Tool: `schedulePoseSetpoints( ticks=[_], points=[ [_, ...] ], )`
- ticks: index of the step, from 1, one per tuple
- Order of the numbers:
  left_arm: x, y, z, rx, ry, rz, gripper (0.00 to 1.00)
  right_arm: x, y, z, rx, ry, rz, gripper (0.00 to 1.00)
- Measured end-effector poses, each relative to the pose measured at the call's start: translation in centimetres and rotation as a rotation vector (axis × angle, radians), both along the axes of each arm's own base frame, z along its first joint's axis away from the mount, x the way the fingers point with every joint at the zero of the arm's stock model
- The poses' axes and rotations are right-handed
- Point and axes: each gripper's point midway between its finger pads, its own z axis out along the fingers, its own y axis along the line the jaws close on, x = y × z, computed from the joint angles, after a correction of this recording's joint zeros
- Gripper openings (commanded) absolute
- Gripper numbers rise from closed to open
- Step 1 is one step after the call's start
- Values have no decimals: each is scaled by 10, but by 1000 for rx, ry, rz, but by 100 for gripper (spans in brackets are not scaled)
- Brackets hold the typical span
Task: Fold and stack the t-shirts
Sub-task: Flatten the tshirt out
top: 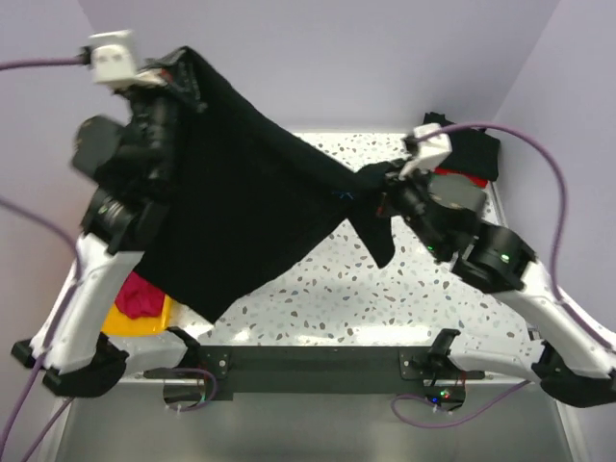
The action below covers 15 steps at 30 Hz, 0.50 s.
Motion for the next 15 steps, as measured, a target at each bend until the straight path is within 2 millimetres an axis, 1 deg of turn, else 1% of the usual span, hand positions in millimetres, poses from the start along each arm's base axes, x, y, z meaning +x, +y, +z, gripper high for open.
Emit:
schedulePoseSetpoints(
  ticks=[2,4,5,6,7,8,9,10,11,12,13,14,15],
  points=[
    [41,-27,-25,46,59,-15,0,20,9,-24,-71,51,-30,0],
    [81,-53,-58,87,124,-49,0,51,15,-62,-131,144,-44,0],
    [105,-69,-82,109,170,-70,0,70,11,-88,-152,203,-67,0],
    [128,-83,-107,134,217,-89,0,85,3,-114,-176,262,-99,1],
    [152,-98,-139,161,279,-113,2,101,-8,-147,-203,343,-136,1],
    [177,-113,-173,186,345,-138,9,110,-18,-174,-221,408,-163,1],
    [200,-129,-206,207,412,-170,18,119,-33,-206,-234,493,-198,1],
    [220,-141,-235,225,471,-195,30,125,-43,-235,-237,572,-222,1],
    [244,-157,-269,234,544,-232,48,130,-55,-259,-230,641,-243,0],
    [261,-166,-293,240,593,-257,56,132,-66,-282,-218,711,-265,0],
    [277,-177,-324,236,653,-291,69,134,-74,-302,-199,773,-280,0],
    [287,-183,-353,233,718,-315,74,134,-81,-316,-185,815,-293,0],
    [292,-186,-379,225,784,-334,78,135,-89,-331,-162,858,-311,0]
  ],
)
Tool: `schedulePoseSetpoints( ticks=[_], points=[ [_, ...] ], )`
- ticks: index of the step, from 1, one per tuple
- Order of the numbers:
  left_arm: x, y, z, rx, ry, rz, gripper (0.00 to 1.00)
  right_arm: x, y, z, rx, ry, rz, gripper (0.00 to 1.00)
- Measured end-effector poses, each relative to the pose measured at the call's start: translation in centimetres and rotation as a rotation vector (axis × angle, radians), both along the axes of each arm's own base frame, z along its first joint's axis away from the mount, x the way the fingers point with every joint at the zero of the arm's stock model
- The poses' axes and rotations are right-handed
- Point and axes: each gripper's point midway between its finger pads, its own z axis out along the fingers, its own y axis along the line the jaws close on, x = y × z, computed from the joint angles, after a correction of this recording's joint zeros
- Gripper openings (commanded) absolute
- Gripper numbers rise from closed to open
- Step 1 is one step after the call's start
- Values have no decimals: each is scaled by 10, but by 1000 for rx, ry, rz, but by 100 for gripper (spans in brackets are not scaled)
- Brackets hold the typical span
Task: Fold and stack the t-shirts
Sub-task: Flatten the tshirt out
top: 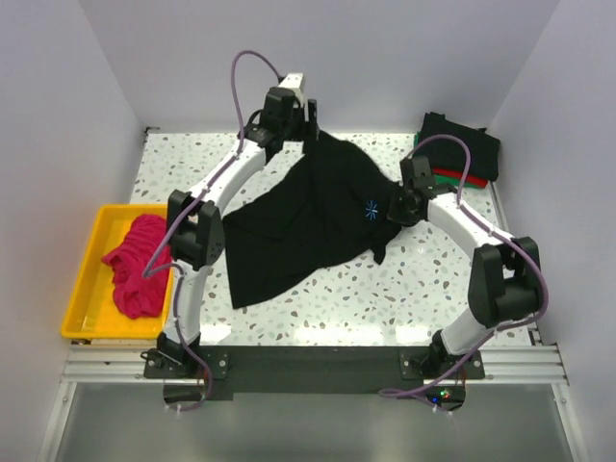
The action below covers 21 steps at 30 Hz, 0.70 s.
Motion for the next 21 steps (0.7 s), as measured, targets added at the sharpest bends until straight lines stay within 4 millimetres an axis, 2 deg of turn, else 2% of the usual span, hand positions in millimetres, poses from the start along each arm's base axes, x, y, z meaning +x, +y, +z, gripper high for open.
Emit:
schedulePoseSetpoints(
  ticks=[2,4,5,7,8,10,12,14,16,17,21],
  points=[
    [-8,3,-40,-7,125,1,82,-2,-13,-20,30,43,-48,2],
    [-24,9,-50,-27,186,21,82,-9,-19,-29,46,66,-74,2],
    [-39,15,-51,-43,215,40,81,-12,-18,-30,56,67,-78,1],
    [-75,34,-42,-75,254,106,77,-16,-15,-30,75,59,-76,2],
    [-98,46,-33,-95,264,144,72,-18,-14,-27,86,43,-76,2],
    [-138,71,-8,-141,245,215,63,-26,-12,-19,110,18,-70,4],
    [-179,98,17,-209,198,285,58,-32,-11,-4,130,-24,-62,5],
    [-214,124,23,-266,168,358,55,-34,-9,15,152,-72,-52,5],
    [-242,144,7,-277,187,427,54,-35,-7,34,173,-125,-41,6],
    [-254,151,-11,-274,216,460,54,-36,-7,42,180,-147,-37,6],
    [-303,168,-107,-119,438,558,54,-33,-1,65,212,-193,-16,5]
  ],
)
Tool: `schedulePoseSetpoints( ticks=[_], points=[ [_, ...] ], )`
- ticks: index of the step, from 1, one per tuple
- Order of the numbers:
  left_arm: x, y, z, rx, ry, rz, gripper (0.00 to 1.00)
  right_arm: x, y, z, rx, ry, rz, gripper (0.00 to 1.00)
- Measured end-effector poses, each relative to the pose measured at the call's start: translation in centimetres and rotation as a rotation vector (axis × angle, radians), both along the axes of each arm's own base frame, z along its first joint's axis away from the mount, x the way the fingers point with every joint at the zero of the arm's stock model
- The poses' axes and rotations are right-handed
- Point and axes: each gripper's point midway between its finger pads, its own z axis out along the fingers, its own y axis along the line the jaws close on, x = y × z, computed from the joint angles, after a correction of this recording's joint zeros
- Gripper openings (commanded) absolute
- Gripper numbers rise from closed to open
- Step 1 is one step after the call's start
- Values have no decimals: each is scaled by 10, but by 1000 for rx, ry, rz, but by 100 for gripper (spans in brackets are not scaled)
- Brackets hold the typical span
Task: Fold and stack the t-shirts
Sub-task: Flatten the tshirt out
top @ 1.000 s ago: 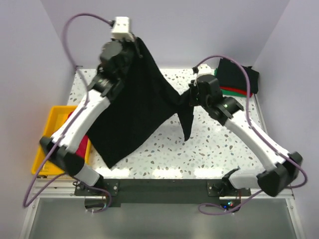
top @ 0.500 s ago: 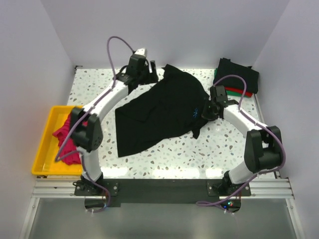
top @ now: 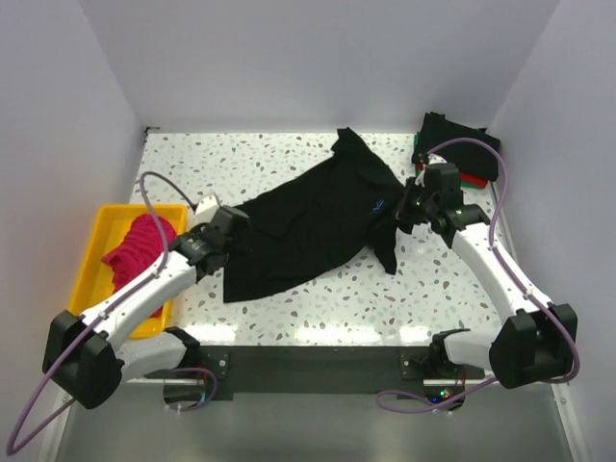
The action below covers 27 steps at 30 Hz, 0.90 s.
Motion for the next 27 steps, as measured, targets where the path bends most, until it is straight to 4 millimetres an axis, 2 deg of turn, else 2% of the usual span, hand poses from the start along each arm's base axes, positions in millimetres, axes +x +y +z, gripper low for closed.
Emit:
schedulePoseSetpoints(
  ticks=[1,3,5,10,16,24,27],
  points=[
    [-14,4,-22,37,73,9,54,1,1,3,5,-5,4,5],
    [-41,10,-50,92,174,19,54,1,3,5,11,-6,11,5],
    [-59,14,-63,115,220,29,54,0,4,5,14,-1,15,5],
    [-84,25,-81,102,252,88,54,0,4,0,14,17,14,5],
    [-99,32,-102,97,302,131,55,0,5,-2,17,25,14,5],
    [-103,30,-127,95,346,147,55,0,6,-2,20,26,17,5],
    [-99,29,-127,96,333,149,49,0,6,-2,21,26,19,5]
  ],
)
